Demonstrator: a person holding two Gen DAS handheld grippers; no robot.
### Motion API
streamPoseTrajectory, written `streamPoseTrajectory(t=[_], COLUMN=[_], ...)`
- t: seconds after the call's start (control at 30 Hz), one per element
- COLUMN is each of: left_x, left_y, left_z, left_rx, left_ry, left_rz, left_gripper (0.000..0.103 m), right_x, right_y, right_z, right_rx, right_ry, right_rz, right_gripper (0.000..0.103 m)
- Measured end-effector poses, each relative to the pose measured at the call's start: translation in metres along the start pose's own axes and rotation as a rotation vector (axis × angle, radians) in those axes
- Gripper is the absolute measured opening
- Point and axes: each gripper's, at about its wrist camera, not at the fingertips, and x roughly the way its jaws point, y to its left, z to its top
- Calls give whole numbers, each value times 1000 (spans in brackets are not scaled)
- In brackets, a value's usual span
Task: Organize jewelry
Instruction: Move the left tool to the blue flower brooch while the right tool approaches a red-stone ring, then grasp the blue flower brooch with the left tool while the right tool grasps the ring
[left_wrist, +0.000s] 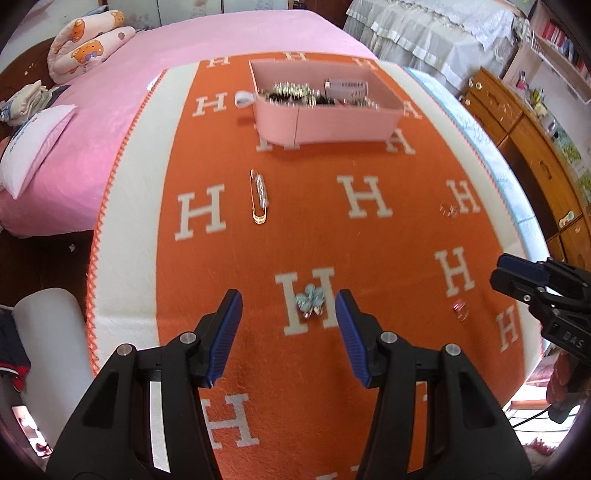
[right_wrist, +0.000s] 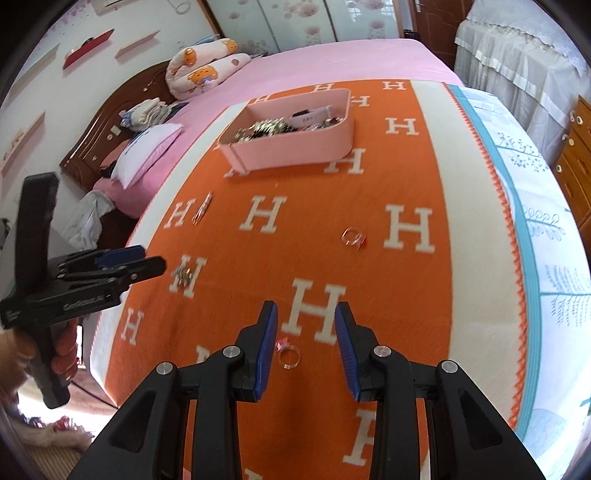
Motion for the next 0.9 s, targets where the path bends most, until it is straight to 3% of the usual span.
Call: streamPoseTrajectory(t=[0.33,0.7,0.87,0.9], left_x=[19,28,32,33], left_y=[-10,-12,-9,-9], left_z=[-10,-6,0,1], left_rx=[20,-78,-141,-145], left_ry=[39,63,82,84], left_rz=[-21,-55,-63,-59], left_gripper=[40,33,10,10], right_x=[14,40,45,45], right_y=[7,29,38,38], right_z=[-18,-25,-30,-30], right_rx=[-108,-309,-425,-431], right_ry=[14,55,34,32], right_rz=[4,-31,-85,-86], right_gripper=[32,32,23,20])
